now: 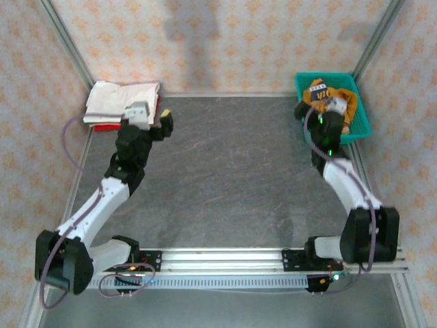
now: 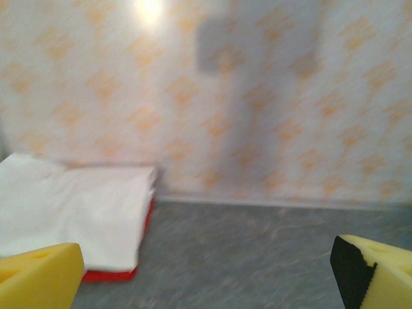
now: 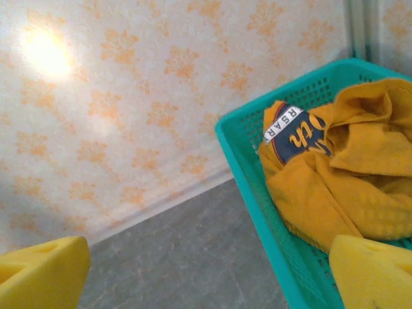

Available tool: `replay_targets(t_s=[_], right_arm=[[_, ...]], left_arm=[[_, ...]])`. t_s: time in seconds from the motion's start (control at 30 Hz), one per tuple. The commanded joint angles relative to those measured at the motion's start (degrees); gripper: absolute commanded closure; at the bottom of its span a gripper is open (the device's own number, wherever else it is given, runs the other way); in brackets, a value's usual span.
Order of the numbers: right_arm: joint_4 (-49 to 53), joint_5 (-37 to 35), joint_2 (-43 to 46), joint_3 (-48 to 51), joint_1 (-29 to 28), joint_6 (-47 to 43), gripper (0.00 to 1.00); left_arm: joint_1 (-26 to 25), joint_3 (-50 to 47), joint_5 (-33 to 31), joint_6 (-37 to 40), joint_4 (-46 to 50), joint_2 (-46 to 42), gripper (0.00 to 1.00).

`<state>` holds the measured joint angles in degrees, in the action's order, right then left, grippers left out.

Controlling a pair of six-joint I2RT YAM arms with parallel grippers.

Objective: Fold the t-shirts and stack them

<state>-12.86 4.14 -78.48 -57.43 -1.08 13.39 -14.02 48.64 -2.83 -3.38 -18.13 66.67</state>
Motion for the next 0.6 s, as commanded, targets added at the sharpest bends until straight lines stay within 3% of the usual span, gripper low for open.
replay_targets(t_s=[0.0,0.07,0.17,0.33,0.57], right_arm=[[24.2,-5.4,-8.8,-14.7,0.0,1.3,0.05],[27.1,-9.5,-14.6,-21.9,0.6,-0.2,0.05],[33.9,-9.6,-23.6,-33.0,2.6,0.0,0.05],[45.1,-4.8,-39.3,-51.3,6.8,1.6,0.07],[56.0,-4.2,-58.1,-73.6,8.6,0.3,0.05]], left_arm=[[-5.3,10.0,7.4,1.4,12.9,7.2,0.0],[-8.7,18.8,11.6,2.1,19.7,13.6,0.0],[-14.8,28.8,11.6,3.4,28.6,21.7,0.0],[-22.1,35.6,13.7,3.5,30.3,31.8,0.0],[-24.7,39.3,16.0,-1.8,27.0,40.4,0.0]])
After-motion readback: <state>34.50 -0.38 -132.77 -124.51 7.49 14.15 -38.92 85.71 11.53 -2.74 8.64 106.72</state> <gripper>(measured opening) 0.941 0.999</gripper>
